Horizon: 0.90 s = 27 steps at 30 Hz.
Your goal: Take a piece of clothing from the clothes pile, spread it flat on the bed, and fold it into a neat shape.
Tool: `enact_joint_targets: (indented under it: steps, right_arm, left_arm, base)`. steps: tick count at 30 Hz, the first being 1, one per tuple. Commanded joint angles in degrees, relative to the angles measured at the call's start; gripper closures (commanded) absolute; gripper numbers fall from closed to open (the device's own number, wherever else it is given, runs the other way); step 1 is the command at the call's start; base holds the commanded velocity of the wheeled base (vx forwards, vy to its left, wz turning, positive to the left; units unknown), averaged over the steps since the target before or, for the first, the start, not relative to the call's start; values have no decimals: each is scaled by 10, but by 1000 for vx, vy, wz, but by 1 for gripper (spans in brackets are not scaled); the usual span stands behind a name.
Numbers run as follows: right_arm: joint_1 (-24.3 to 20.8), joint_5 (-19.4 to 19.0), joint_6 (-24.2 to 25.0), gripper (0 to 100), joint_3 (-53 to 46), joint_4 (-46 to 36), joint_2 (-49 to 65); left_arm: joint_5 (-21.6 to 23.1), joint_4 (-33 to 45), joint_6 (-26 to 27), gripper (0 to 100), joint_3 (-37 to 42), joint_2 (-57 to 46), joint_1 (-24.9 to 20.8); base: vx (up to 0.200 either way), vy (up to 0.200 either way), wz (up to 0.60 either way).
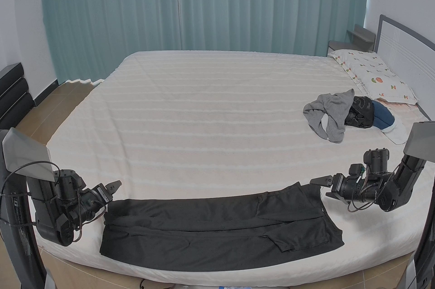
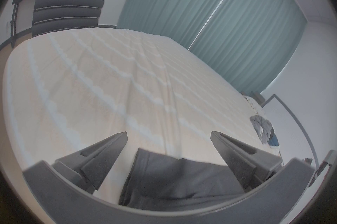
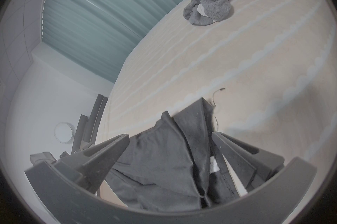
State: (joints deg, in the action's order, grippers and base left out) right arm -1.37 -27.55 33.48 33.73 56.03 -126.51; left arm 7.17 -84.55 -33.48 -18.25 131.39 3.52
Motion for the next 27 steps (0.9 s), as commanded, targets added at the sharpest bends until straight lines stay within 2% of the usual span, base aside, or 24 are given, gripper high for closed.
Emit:
enact_joint_targets:
  steps: [1,8,19,20,27]
  right_arm:
    - [0,4,28,0,34,-1,-34]
    - [4,4,30,0,31,-1,-44]
    - [6,5,30,0,27,-1,-44]
    - [6,5,30,0,27,-1,-44]
    - [7,5,30,0,24,-1,-44]
  left_arm:
    - [3,60,-13,0,-71,16,1]
    - [36,86,-26,0,-52,5,6]
    - [39,86,-26,0,-26,8,3]
    - [39,86,-26,100,-27,8,3]
    - [32,85,-23,100,-16,8,5]
  base:
    - [0,0,0]
    - [0,0,0]
    - [0,0,0]
    - [0,0,0]
    - [0,0,0]
